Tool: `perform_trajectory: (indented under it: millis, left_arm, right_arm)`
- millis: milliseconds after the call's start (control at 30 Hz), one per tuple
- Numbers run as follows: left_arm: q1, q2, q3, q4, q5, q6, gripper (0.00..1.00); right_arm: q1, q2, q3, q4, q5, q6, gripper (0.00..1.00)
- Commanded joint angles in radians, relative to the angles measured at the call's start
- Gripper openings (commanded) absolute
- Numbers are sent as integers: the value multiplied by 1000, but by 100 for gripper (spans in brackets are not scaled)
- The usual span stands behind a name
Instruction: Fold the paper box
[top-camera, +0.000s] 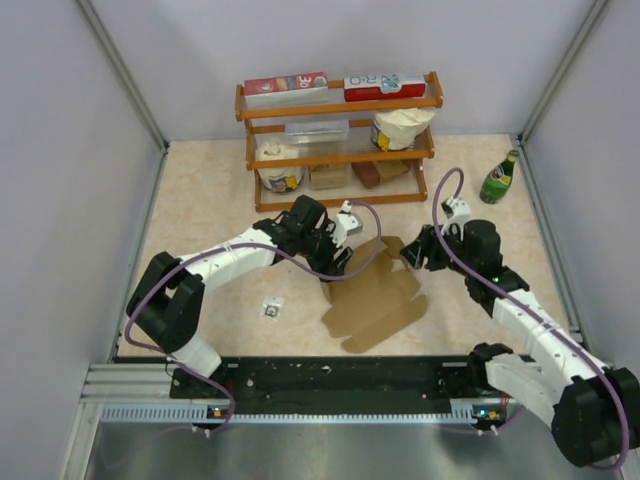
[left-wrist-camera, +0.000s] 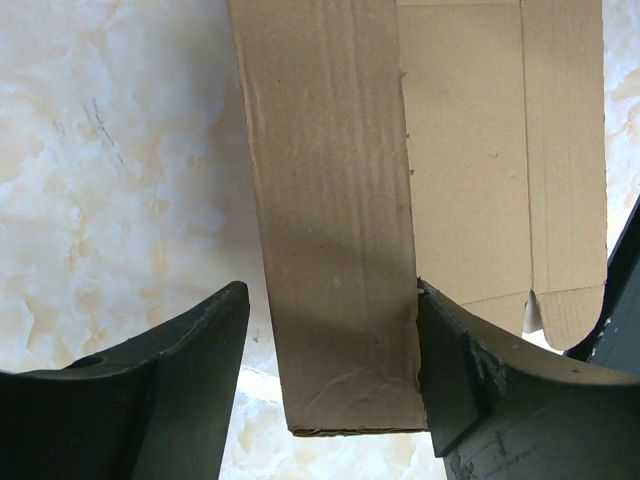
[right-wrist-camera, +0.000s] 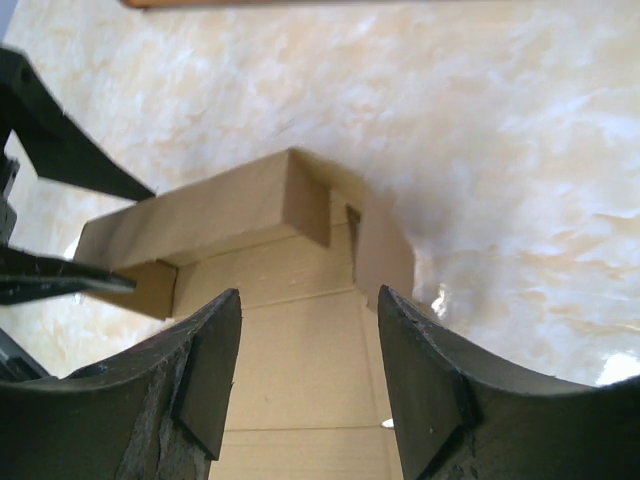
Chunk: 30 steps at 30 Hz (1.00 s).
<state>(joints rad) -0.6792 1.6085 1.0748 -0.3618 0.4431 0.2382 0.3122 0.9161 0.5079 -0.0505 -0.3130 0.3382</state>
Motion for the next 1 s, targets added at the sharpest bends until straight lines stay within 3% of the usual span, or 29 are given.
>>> perform_trajectory:
  millis: [0,267,567,700,967]
  left_arm:
    - [-3,-1,16,4,17,15,70]
    - [-3,-13,16,1,22,4,71]
    - [-11,-28,14,-2,19,0,71]
    - [-16,-27,16,-3,16,-4,71]
    - [-19,-19,24,-8,8,-5,71]
  right_arm:
    - [-84,47,105,-52,-93,-11,56]
    - [-100,173,222,-170,17,-16,56]
    - [-99,362,268,-164,78,-57,43]
    - [-101,432,308,-149,92,-76,42]
    - [-101,331,293,-78,-6,-79,46]
